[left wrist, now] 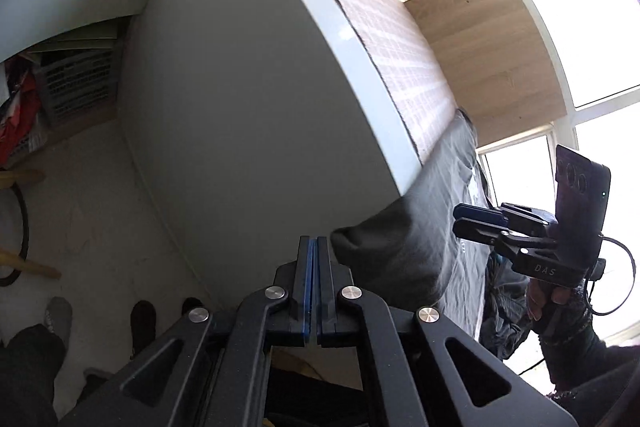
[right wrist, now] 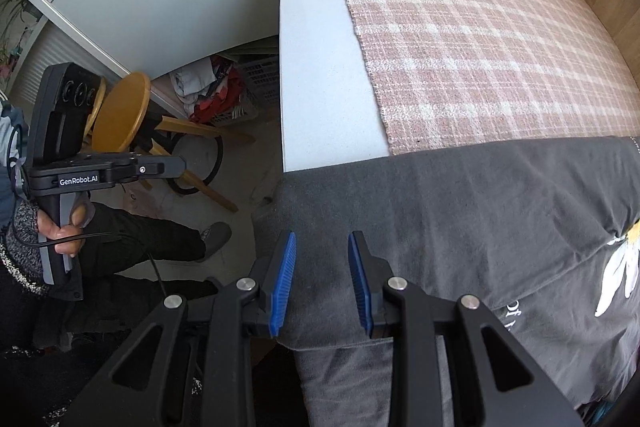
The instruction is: Fold clothes
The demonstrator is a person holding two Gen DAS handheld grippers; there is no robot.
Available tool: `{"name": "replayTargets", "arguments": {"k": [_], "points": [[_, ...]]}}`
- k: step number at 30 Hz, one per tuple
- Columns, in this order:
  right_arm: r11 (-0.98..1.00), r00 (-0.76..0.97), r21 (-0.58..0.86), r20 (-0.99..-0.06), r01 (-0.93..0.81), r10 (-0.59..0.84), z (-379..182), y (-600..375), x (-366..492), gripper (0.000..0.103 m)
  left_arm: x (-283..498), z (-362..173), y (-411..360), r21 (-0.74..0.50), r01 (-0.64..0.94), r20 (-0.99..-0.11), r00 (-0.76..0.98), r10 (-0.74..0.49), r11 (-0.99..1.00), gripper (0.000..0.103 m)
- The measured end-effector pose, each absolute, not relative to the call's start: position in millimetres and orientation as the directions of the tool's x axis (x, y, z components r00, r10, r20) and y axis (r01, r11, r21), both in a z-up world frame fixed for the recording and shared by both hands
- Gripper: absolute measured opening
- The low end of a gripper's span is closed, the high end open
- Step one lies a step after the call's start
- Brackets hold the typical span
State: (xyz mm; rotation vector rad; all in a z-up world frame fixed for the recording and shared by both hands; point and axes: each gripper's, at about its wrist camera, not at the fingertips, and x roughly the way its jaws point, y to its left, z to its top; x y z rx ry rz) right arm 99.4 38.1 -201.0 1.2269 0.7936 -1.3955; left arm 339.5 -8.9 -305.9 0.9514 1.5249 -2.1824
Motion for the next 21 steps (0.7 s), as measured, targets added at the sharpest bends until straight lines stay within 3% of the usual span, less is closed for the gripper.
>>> {"name": "replayTargets", "arguments": {"k": [6,9,13,21], "points": [[-0.322,0.130,0.247,-0.930,0.914,-0.344,-191,81,91,0.027,282,-271,16,-0.675,0.455,-0.667,-0.713,0.217,-0.581,0.001],[-0.401,0.145,0.292,-0.922,0.868,-0.359,-194,107,90,0.027,264,-269,21,-0.607,0.392,-0.718,-0.643,0.265,-0.692,0.012],[-0.531,0.117,0.319,-0.918,0.785,-0.379,-200,140,93,0.027,253,-289,6,-0.571,0.345,-0.773,-0.531,0.347,-0.745,0.013],[-0.853,-0.098,0.376,-0.895,0.363,-0.436,-202,230,101,0.027,229,-248,-4,-0.639,0.061,-0.700,-0.459,0.547,-0.767,0.013]]}}
